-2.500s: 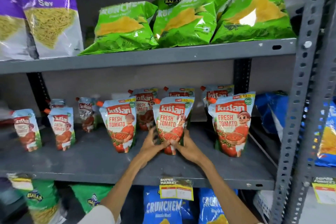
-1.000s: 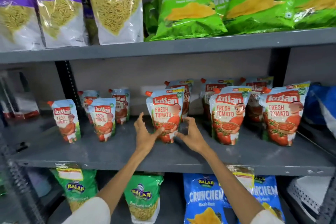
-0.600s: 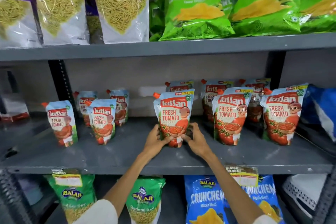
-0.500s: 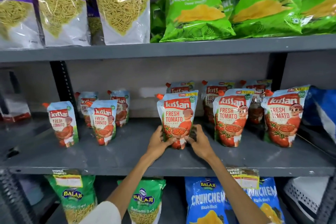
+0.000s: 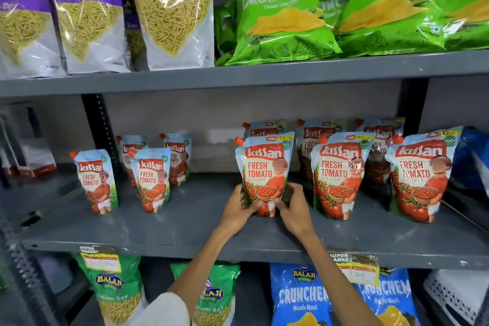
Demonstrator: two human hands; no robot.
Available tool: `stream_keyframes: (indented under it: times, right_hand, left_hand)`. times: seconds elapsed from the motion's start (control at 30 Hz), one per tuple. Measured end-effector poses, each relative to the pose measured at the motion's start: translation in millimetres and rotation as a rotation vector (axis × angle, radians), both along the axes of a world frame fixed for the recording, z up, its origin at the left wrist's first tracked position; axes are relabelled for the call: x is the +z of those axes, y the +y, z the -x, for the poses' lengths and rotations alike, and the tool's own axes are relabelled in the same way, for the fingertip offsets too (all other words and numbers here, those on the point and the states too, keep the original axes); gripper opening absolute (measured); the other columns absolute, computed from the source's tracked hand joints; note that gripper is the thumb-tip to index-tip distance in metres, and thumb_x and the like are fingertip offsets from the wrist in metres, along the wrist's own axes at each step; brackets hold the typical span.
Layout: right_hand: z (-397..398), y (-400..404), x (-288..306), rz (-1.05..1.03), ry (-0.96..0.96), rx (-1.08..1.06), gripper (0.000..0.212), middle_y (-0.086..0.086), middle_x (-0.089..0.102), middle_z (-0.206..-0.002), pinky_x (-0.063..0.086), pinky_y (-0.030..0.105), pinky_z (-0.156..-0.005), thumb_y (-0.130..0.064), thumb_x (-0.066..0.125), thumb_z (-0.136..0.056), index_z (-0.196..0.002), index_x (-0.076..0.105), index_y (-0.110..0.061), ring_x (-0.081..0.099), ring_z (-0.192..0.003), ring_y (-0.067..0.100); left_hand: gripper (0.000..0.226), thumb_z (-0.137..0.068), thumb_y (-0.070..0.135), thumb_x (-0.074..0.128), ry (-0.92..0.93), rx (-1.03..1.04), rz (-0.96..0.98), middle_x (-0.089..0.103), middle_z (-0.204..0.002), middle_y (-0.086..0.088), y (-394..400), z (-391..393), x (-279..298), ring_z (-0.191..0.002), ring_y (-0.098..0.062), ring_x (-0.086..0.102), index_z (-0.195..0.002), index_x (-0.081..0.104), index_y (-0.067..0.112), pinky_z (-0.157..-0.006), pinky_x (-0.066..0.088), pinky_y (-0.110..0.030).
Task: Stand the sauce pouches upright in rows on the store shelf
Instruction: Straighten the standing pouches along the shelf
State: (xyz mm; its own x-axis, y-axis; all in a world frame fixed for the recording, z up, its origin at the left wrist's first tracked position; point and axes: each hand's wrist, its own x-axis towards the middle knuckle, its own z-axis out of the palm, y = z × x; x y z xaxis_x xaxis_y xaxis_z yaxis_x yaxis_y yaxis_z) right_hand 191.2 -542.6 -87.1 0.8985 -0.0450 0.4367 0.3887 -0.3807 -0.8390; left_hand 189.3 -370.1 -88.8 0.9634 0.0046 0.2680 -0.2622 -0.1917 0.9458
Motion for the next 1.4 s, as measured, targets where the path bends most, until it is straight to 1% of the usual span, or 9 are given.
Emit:
stream_keyframes:
  times: [0.13, 0.33, 0.57, 0.7, 0.87, 0.97, 1.07, 1.3, 1.4]
  right_hand:
    - [14, 7, 6, -0.005, -0.167, -0.142, 0.032, 0.001, 0.045, -0.110, 0.051, 0.031, -0.085, -0.013, 0.065, -0.087, -0.112, 0.044, -0.018, 0.054, -0.096, 0.015]
    - [32, 72, 21, -0.090, -0.282, 0.040, 0.022, -0.002, 0.059, -0.088, 0.045, 0.009, -0.067, -0.007, 0.061, -0.088, -0.102, 0.050, -0.021, 0.058, -0.077, 0.007]
    - [31, 183, 25, -0.057, -0.168, 0.223, 0.022, 0.001, 0.061, -0.086, 0.046, 0.008, -0.065, -0.006, 0.062, -0.088, -0.106, 0.052, -0.013, 0.059, -0.076, 0.012]
    - [20, 249, 18, -0.022, -0.039, 0.263, 0.037, 0.011, 0.055, -0.103, 0.044, 0.006, -0.065, 0.002, 0.063, -0.087, -0.119, 0.046, -0.006, 0.056, -0.087, 0.026]
    - [7, 306, 18, -0.043, 0.111, 0.367, 0.066, -0.010, 0.049, -0.112, 0.043, -0.002, -0.072, -0.012, 0.074, -0.082, -0.130, 0.029, -0.010, 0.053, -0.097, -0.004]
    - [-2, 321, 10, -0.004, 0.162, 0.341, 0.059, 0.000, 0.055, -0.122, 0.047, 0.015, -0.091, -0.013, 0.068, -0.087, -0.133, 0.031, -0.008, 0.057, -0.109, 0.007]
    - [-4, 330, 7, 0.043, 0.136, 0.278, 0.047, 0.006, 0.054, -0.128, 0.044, 0.028, -0.100, -0.014, 0.065, -0.090, -0.129, 0.040, -0.007, 0.053, -0.120, 0.019]
    - [1, 318, -4, 0.066, 0.132, 0.232, 0.042, -0.004, 0.055, -0.125, 0.044, 0.027, -0.099, -0.011, 0.059, -0.094, -0.130, 0.039, -0.013, 0.053, -0.116, 0.011]
    - [-1, 315, -4, 0.074, 0.126, 0.215, 0.041, -0.007, 0.054, -0.123, 0.044, 0.013, -0.089, -0.010, 0.058, -0.094, -0.130, 0.039, -0.016, 0.052, -0.114, 0.007]
  left_hand:
    - [0.092, -0.081, 0.019, 0.081, 0.013, 0.061, 0.031, 0.047, -0.137, 0.000, 9, 16, 2, -0.131, -0.019, 0.048, -0.154, 0.027, 0.018, -0.108, 0.044, -0.032]
    - [0.058, -0.086, 0.014, 0.076, -0.110, 0.221, 0.011, 0.064, -0.125, -0.008, 59, 48, 15, -0.113, -0.021, 0.065, -0.139, 0.050, 0.015, -0.094, 0.055, -0.029]
    - [0.030, -0.086, 0.003, 0.073, -0.244, 0.464, 0.067, 0.065, -0.090, -0.016, 171, 68, 31, -0.084, -0.024, 0.062, -0.113, 0.060, 0.005, -0.080, 0.053, -0.034]
    - [0.044, -0.079, -0.003, 0.077, -0.279, 0.564, 0.052, 0.061, -0.109, -0.023, 245, 59, 21, -0.094, -0.029, 0.062, -0.116, 0.053, 0.003, -0.084, 0.054, -0.041]
    - [0.080, -0.079, 0.007, 0.081, -0.118, 0.283, -0.087, 0.055, -0.139, -0.009, 302, 32, 14, -0.126, -0.023, 0.056, -0.145, 0.037, 0.004, -0.106, 0.046, -0.037]
    - [0.084, -0.085, 0.012, 0.077, 0.001, 0.120, -0.119, 0.052, -0.147, -0.012, 313, 20, 12, -0.134, -0.028, 0.053, -0.152, 0.027, 0.010, -0.113, 0.042, -0.049]
    - [0.063, -0.086, 0.015, 0.076, -0.003, 0.044, -0.146, 0.061, -0.139, -0.010, 322, 7, 7, -0.128, -0.025, 0.059, -0.141, 0.044, 0.015, -0.110, 0.045, -0.047]
    - [0.061, -0.082, 0.019, 0.080, -0.031, -0.013, -0.121, 0.067, -0.128, -0.005, 319, 0, -5, -0.114, -0.018, 0.066, -0.134, 0.049, 0.013, -0.093, 0.054, -0.023]
    - [0.055, -0.081, 0.024, 0.081, -0.049, 0.009, -0.116, 0.069, -0.125, -0.002, 313, -3, -6, -0.110, -0.015, 0.067, -0.128, 0.052, 0.019, -0.086, 0.052, -0.016]
